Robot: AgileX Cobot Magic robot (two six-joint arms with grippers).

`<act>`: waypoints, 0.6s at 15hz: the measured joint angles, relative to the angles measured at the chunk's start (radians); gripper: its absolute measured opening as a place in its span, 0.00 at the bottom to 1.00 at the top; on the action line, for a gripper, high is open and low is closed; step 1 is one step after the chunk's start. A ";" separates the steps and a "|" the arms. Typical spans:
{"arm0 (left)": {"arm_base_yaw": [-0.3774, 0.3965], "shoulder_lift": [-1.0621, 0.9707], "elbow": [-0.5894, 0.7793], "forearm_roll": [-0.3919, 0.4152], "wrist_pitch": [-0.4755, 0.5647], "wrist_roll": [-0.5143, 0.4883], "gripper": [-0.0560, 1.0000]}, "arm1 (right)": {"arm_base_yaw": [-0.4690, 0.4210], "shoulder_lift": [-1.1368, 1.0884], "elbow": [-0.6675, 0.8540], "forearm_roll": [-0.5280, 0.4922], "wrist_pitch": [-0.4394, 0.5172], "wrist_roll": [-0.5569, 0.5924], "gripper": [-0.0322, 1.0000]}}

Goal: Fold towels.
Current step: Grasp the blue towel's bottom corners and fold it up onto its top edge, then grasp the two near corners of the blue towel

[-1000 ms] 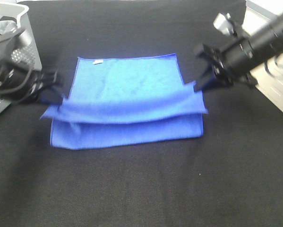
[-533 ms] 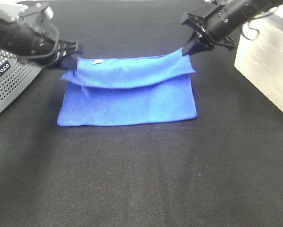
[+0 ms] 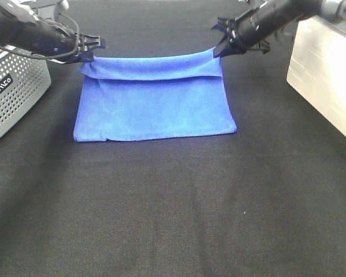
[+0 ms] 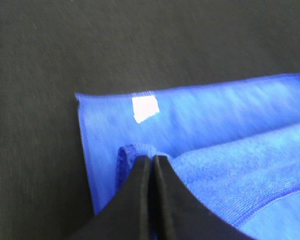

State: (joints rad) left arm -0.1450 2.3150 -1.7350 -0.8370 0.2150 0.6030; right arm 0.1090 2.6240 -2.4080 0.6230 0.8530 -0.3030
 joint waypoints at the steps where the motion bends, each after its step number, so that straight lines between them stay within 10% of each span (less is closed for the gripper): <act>1: 0.000 0.042 -0.043 0.001 -0.009 0.003 0.05 | 0.000 0.019 -0.001 0.000 -0.048 -0.003 0.03; 6: -0.002 0.171 -0.185 0.004 -0.033 0.018 0.16 | 0.000 0.065 -0.001 0.017 -0.221 -0.037 0.07; 9: -0.006 0.175 -0.195 0.010 -0.075 0.020 0.60 | 0.000 0.067 -0.001 0.015 -0.229 -0.045 0.53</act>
State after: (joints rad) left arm -0.1510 2.4900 -1.9300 -0.8270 0.1400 0.6230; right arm 0.1090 2.6910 -2.4090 0.6380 0.6240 -0.3480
